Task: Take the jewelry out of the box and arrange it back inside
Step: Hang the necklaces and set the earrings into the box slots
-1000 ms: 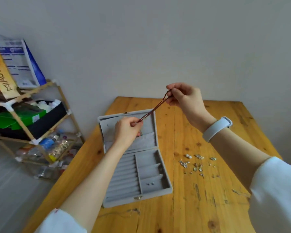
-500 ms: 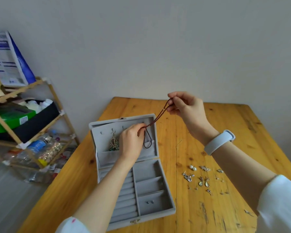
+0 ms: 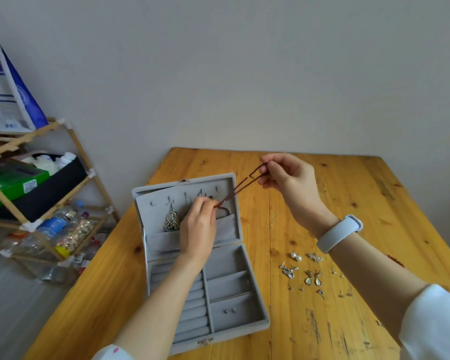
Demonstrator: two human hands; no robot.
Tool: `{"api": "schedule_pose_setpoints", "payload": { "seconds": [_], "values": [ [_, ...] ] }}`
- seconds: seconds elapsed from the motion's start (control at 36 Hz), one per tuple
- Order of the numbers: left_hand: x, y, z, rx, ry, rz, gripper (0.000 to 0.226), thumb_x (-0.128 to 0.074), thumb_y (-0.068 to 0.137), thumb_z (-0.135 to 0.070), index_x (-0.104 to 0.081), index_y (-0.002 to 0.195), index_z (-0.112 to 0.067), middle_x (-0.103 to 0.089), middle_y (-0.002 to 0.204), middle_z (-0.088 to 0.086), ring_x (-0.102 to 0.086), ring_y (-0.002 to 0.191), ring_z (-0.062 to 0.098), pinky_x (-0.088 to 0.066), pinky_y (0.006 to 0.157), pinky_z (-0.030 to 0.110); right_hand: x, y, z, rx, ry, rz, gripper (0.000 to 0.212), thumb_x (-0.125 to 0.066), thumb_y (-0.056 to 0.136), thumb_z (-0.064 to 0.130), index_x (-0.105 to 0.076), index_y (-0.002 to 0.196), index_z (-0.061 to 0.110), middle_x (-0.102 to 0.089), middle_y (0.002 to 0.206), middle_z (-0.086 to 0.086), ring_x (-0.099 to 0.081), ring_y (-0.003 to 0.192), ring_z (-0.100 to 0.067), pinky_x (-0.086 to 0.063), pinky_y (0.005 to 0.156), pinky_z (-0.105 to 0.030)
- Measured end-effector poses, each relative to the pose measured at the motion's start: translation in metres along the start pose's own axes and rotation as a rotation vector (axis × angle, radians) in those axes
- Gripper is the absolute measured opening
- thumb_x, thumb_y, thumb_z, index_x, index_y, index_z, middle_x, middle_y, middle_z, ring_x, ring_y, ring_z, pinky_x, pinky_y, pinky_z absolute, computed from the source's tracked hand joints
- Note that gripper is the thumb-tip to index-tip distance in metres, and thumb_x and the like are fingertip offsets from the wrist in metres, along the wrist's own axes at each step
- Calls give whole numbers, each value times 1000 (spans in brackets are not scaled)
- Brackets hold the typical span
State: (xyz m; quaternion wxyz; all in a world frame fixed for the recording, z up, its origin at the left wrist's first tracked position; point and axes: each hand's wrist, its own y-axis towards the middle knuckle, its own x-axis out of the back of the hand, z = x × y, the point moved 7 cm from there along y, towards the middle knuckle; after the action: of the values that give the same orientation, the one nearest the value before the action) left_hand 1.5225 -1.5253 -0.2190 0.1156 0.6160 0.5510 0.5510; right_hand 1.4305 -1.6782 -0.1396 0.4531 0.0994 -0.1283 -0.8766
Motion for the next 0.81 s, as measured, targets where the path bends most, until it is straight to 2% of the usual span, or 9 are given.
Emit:
{"api": "schedule_pose_setpoints", "payload": {
  "seconds": [0.14,0.22,0.36,0.44,0.56,0.69,0.75,0.81],
  "values": [
    [-14,-12,-3,-64,180,130,17,-78,67,1,-68,79,-6,-62,72,7,-59,66,26,-47,58,33,-3,-9,-16,-38,-62,53,22,-44,94,0,-62,90,12,-61,75,-4,-61,59,-8,-53,59,-20],
    [-15,-12,0,17,208,189,17,-79,66,-2,-67,77,-7,-62,67,7,-60,60,26,-47,49,28,-1,-10,-20,-45,-71,54,23,-44,94,1,-63,90,13,-61,75,-3,-61,60,-7,-53,59,-20],
    [-12,-6,-1,71,160,240,3,-69,79,-5,-67,81,-5,-64,70,10,-62,58,28,-45,46,28,-1,-6,-18,-45,-104,47,22,-44,94,3,-62,91,15,-62,77,-2,-62,62,-6,-54,61,-20],
    [-7,-9,-6,59,172,229,9,-73,75,-11,-67,72,-6,-56,74,9,-58,54,25,-42,43,26,-3,-2,-14,-31,-120,45,19,-47,92,1,-60,94,15,-63,80,-3,-62,65,-10,-55,64,-22],
    [-9,-20,-3,30,204,232,12,-75,73,-12,-67,70,-3,-55,79,10,-58,62,27,-47,51,30,-14,1,-9,-11,-140,78,18,-48,90,-2,-58,100,9,-63,78,-3,-61,66,-9,-54,64,-20],
    [-8,-27,-4,-20,240,212,7,-74,71,-8,-69,76,-6,-66,69,7,-58,62,26,-47,56,29,-37,3,-13,28,-278,178,20,-48,89,-4,-60,92,12,-63,78,0,-63,66,-8,-55,70,-21],
    [-8,-28,-2,-13,260,208,4,-69,75,-11,-69,76,-7,-67,65,6,-56,60,27,-47,55,29,-46,2,-19,41,-356,212,22,-47,89,-3,-61,91,13,-64,81,0,-66,71,-11,-56,74,-25],
    [-9,-29,4,42,291,211,21,-53,81,-20,-68,71,-10,-65,60,6,-55,59,28,-44,57,31,-51,3,-25,50,-388,214,22,-47,89,-3,-61,90,14,-64,84,-1,-67,76,-13,-57,77,-28]
  ]
}}
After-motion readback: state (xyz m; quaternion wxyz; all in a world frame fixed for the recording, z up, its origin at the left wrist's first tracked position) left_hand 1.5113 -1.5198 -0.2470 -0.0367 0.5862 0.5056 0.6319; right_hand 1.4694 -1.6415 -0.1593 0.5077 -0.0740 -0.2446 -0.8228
